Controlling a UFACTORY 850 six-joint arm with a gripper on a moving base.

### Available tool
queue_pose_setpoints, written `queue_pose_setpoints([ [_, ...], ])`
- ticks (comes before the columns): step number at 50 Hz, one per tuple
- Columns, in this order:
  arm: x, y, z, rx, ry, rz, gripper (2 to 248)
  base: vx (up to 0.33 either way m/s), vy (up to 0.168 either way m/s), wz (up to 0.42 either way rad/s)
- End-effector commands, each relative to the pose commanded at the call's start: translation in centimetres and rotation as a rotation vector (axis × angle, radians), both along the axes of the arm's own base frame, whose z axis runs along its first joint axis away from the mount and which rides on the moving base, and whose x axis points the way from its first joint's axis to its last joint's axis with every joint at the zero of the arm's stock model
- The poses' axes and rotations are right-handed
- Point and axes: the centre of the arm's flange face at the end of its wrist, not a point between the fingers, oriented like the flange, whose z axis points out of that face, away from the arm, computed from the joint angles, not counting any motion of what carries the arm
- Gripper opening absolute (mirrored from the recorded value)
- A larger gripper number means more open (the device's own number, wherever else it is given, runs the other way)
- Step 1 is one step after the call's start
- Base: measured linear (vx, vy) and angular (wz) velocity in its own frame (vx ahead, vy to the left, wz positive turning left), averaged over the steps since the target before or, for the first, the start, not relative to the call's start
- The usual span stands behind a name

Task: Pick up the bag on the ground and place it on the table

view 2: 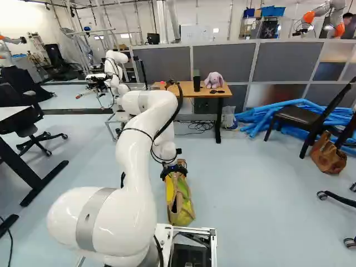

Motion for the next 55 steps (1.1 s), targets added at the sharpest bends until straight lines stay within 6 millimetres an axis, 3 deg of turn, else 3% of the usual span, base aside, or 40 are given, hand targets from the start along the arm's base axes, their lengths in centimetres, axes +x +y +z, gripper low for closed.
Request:
queue_pose_setpoints([
  [55,0.3,0.0,-8.4,0.000,0.021,0.000,247,0.000,0.000,0.000],
])
